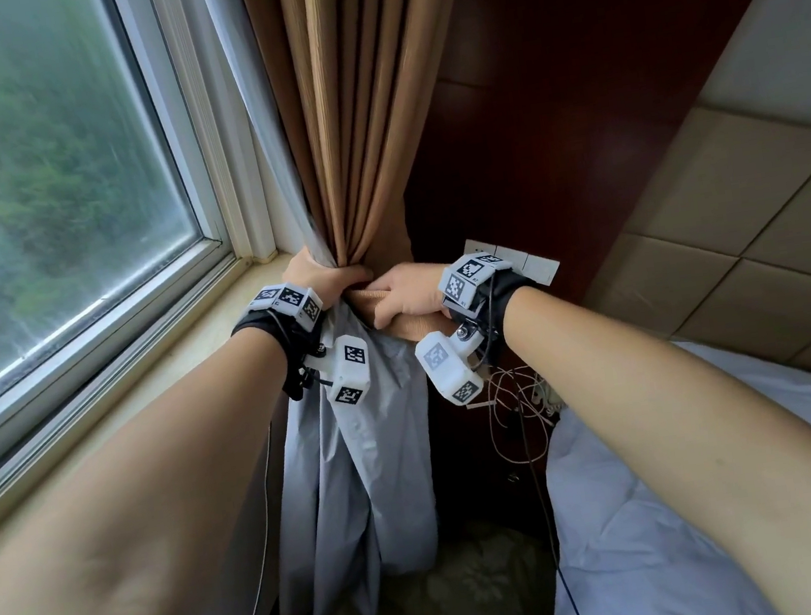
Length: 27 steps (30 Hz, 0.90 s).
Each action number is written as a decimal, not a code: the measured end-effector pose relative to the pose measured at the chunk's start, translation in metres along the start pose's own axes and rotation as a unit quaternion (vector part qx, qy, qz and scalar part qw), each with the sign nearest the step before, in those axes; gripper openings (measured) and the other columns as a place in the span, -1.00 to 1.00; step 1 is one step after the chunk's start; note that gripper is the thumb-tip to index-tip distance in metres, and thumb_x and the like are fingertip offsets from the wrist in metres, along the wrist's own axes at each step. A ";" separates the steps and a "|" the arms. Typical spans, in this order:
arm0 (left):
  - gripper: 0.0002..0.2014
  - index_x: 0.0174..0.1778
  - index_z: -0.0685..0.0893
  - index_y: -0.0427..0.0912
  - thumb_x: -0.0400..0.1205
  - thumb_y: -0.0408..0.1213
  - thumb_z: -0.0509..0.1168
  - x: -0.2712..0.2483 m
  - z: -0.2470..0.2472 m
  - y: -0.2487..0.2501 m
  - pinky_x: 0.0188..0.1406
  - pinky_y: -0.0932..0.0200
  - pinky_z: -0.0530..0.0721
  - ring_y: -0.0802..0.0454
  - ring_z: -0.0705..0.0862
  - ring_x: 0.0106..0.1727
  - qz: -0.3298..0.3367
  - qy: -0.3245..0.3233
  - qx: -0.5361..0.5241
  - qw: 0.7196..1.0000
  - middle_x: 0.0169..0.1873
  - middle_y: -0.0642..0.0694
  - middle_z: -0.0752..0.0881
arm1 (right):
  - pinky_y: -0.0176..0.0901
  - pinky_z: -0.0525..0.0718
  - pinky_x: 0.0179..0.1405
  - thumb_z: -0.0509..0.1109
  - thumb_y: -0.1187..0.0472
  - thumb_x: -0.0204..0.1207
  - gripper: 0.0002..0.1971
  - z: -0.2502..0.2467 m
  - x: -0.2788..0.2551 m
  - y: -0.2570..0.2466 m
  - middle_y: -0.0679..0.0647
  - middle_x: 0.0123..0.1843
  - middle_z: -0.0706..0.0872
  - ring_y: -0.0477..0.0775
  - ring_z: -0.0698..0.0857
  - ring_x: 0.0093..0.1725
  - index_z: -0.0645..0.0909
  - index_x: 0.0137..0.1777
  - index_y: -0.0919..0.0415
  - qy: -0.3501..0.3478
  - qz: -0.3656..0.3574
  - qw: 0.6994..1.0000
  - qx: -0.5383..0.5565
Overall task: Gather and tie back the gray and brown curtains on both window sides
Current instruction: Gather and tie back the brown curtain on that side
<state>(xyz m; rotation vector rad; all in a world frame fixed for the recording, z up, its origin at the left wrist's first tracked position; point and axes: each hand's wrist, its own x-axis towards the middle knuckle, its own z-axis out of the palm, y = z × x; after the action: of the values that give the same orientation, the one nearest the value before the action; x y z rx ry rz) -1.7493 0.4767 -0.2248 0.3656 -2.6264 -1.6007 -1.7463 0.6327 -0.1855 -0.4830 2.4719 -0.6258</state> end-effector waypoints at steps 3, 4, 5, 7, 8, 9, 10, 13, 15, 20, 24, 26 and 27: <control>-0.49 0.18 0.70 -0.04 0.32 -0.08 0.62 0.001 0.001 -0.002 0.01 0.21 0.53 0.00 0.67 0.02 0.000 0.008 0.002 1.000 0.00 -0.04 0.72 | -0.19 0.53 -0.26 0.44 0.19 0.47 -0.90 -0.002 -0.002 -0.008 0.10 -0.10 0.68 0.12 0.62 -0.05 0.73 -0.05 0.15 -0.013 0.016 0.998 -0.056; -0.47 0.20 0.69 -0.05 0.31 -0.07 0.62 0.001 0.002 -0.002 0.02 0.20 0.53 -0.01 0.67 0.03 -0.002 0.012 0.004 1.000 0.01 -0.04 0.72 | -0.22 0.50 -0.31 0.41 0.19 0.52 -0.84 -0.003 -0.002 -0.011 0.13 -0.04 0.67 0.12 0.59 -0.04 0.71 0.02 0.25 -0.023 0.015 0.995 -0.098; -0.44 0.21 0.68 -0.05 0.30 -0.05 0.62 0.001 0.002 -0.002 0.03 0.20 0.53 -0.02 0.67 0.04 -0.004 0.015 0.006 1.000 0.02 -0.04 0.72 | -0.28 0.48 -0.33 0.37 0.20 0.57 -0.83 -0.003 -0.003 -0.015 0.15 0.00 0.66 0.11 0.58 -0.03 0.68 0.01 0.30 -0.032 0.015 0.989 -0.141; -0.43 0.23 0.66 -0.05 0.32 -0.07 0.63 0.002 0.002 -0.002 0.01 0.21 0.52 -0.01 0.65 0.02 -0.003 0.016 0.000 1.000 0.02 -0.02 0.70 | -0.24 0.60 -0.17 0.28 0.23 0.61 -0.89 0.002 -0.002 -0.019 0.18 0.09 0.73 0.14 0.61 -0.03 0.58 -0.13 0.20 -0.038 0.013 0.985 -0.170; -0.44 0.24 0.65 -0.05 0.33 -0.09 0.63 0.002 0.001 -0.002 0.00 0.22 0.50 0.01 0.64 0.00 -0.002 0.016 -0.004 1.000 0.00 -0.01 0.69 | -0.11 0.66 -0.03 0.22 0.26 0.62 -0.86 0.007 -0.001 -0.020 0.20 0.10 0.75 0.16 0.64 -0.03 0.53 -0.17 0.18 -0.044 0.009 0.982 -0.183; -0.44 0.24 0.65 -0.05 0.33 -0.10 0.63 0.002 0.000 -0.002 0.00 0.22 0.50 0.01 0.64 -0.01 -0.001 0.016 -0.006 1.000 -0.01 0.00 0.69 | -0.02 0.68 0.08 0.18 0.29 0.62 -0.83 0.010 -0.003 -0.022 0.19 0.05 0.76 0.19 0.66 -0.02 0.50 -0.20 0.18 -0.057 -0.001 0.978 -0.201; -0.43 0.24 0.66 -0.06 0.32 -0.09 0.63 0.003 0.000 -0.003 0.00 0.22 0.51 0.00 0.65 0.00 -0.001 0.016 -0.008 1.000 -0.01 -0.01 0.69 | 0.02 0.70 0.14 0.17 0.33 0.59 -0.82 0.013 -0.002 -0.020 0.16 -0.03 0.77 0.19 0.71 -0.02 0.51 -0.23 0.21 -0.066 -0.008 0.978 -0.195; -0.44 0.22 0.67 -0.09 0.31 -0.12 0.65 0.001 -0.004 -0.004 0.00 0.22 0.52 0.02 0.67 0.02 0.007 0.012 -0.012 1.000 -0.01 0.00 0.70 | 0.08 0.73 0.20 0.23 0.33 0.47 -0.80 0.015 0.003 -0.010 0.01 -0.22 0.87 0.07 0.82 -0.03 0.70 -0.19 0.29 -0.110 -0.019 0.986 -0.121; -0.53 0.15 0.66 -0.05 0.36 -0.19 0.63 0.000 -0.006 -0.004 -0.02 0.25 0.51 0.08 0.64 -0.03 0.014 0.005 -0.019 1.000 -0.05 0.02 0.69 | 0.10 0.72 0.22 0.32 0.31 0.46 -0.82 0.014 0.005 -0.005 0.01 -0.14 0.88 0.09 0.81 0.04 0.73 -0.06 0.31 -0.100 -0.037 0.990 -0.089; -0.51 0.18 0.71 -0.12 0.33 -0.18 0.61 -0.002 -0.010 -0.006 -0.14 0.30 0.54 0.05 0.66 -0.07 0.015 0.000 -0.015 1.000 -0.06 -0.03 0.70 | 0.18 0.75 0.20 0.48 0.28 0.52 -0.87 0.025 0.008 0.005 0.20 0.04 0.80 0.21 0.78 0.03 0.66 0.03 0.17 -0.129 -0.038 0.989 0.066; -0.33 0.21 0.74 -0.14 0.15 -0.01 0.46 -0.004 -0.013 -0.005 0.02 0.20 0.55 -0.05 0.71 0.07 0.020 -0.017 0.005 1.000 -0.01 -0.08 0.73 | -0.52 0.62 -0.15 0.50 0.15 0.53 -0.87 0.017 0.015 0.008 -0.03 -0.13 0.77 -0.15 0.70 -0.13 0.74 0.05 0.07 0.033 -0.057 0.986 0.154; -0.38 0.23 0.74 -0.12 0.21 -0.06 0.57 -0.003 -0.016 -0.005 0.02 0.21 0.56 -0.03 0.72 0.08 0.012 -0.030 -0.003 0.999 0.00 -0.07 0.74 | -0.44 0.53 -0.37 0.50 0.15 0.52 -0.91 0.013 0.021 0.011 -0.04 -0.36 0.65 -0.15 0.60 -0.37 0.71 -0.13 0.16 0.161 -0.031 0.969 0.187; -0.42 0.23 0.73 -0.12 0.27 -0.13 0.62 -0.003 -0.017 -0.005 0.00 0.22 0.55 -0.01 0.71 0.05 0.007 -0.030 -0.006 0.999 0.00 -0.06 0.74 | -0.31 0.53 -0.38 0.51 0.13 0.50 -0.85 0.010 0.024 0.015 -0.03 -0.43 0.61 -0.11 0.56 -0.44 0.67 -0.24 0.15 0.218 -0.015 0.958 0.188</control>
<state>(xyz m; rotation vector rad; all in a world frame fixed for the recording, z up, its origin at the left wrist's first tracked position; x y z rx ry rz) -1.7429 0.4602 -0.2208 0.3029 -2.6551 -1.6492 -1.7628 0.6310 -0.2106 -0.2499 2.6499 -1.3037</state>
